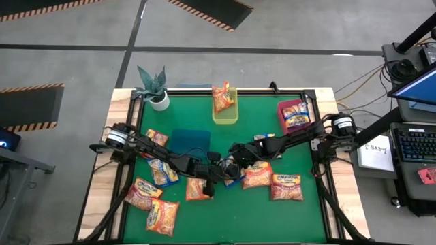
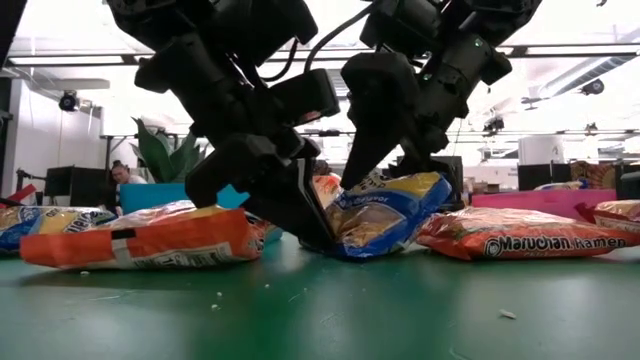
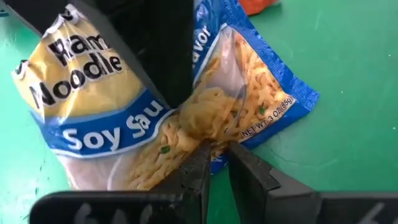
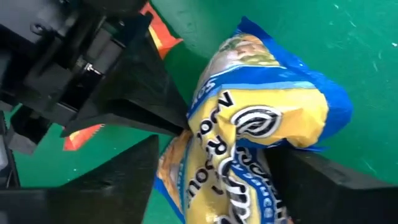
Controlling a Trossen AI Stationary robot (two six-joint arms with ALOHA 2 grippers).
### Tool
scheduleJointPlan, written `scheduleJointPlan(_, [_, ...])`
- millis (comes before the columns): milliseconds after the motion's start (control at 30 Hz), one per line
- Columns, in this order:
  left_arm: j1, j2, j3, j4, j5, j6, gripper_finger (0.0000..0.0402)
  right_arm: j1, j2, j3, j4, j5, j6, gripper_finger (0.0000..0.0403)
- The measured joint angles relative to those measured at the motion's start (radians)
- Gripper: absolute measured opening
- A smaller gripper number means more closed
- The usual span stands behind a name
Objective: Sort Maruchan noodles
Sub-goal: Put the blue noodle pack into the red bin
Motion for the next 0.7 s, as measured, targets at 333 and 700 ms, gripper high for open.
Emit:
scheduleJointPlan(333, [0.001, -0.010, -0.001, 0.021, -0.012, 0.001, 0.0038, 0.000, -0.007, 0.000, -0.005, 0.002, -0.031, 0.0048])
scheduleJointPlan(700, [-0.004, -0.238, -0.001, -0.103, -0.108, 0.155, 0.0039, -0.027, -0.175, 0.000, -0.171, 0.003, -0.068, 0.0010])
